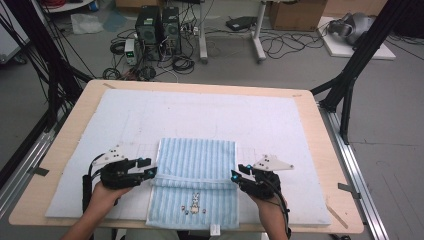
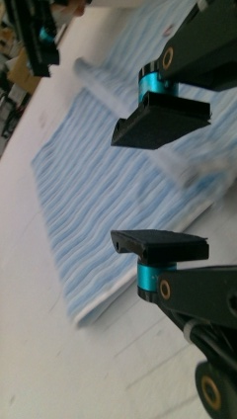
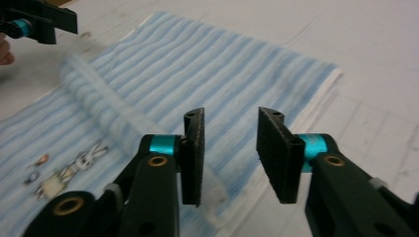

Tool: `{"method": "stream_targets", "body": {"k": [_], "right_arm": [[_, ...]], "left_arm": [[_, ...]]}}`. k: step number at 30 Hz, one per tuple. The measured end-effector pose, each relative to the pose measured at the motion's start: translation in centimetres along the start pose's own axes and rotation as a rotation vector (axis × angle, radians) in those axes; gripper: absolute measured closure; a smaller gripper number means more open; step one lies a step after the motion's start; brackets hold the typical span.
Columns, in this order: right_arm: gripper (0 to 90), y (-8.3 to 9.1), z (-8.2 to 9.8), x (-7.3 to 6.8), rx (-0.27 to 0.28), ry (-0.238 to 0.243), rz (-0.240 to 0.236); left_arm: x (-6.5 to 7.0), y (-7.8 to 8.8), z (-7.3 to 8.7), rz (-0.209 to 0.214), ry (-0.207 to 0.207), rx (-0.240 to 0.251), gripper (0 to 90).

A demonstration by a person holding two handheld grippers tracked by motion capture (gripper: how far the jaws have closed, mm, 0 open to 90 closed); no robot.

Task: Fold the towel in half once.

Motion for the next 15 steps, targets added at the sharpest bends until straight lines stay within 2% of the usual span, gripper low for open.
{"method": "stream_targets", "body": {"k": [5,9,11,13,15], "right_arm": [[55.6,-1.0,-0.7,2.0,0.014,-0.016,0.056],[49.1,-2.2,-1.8,3.7,0.042,-0.043,0.082],[46.3,-2.7,-2.1,4.4,0.052,-0.058,0.092],[46.5,-3.3,-2.1,5.1,0.04,-0.061,0.101],[51.0,-3.9,-1.4,5.3,-0.005,-0.046,0.105]], "left_arm": [[-2.8,-1.1,-2.4,-0.074,0.029,0.063,45.4],[-4.1,-2.4,-3.2,-0.09,0.052,0.085,44.9],[-4.6,-3.0,-3.0,-0.096,0.048,0.053,44.8],[-4.9,-3.3,-2.4,-0.103,0.056,0.026,44.7],[-5.2,-3.7,-1.4,-0.125,0.045,-0.04,44.7]]}}
Point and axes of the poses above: each handheld gripper's, and its own axes: y roughly backward along the jaws, z roughly out of its underside, x roughly to its right, the point moved 10 cm from there along -y, roughly forward along the jaws, and after that the axes turned 9 degrees about x, right-handed, at the moved point
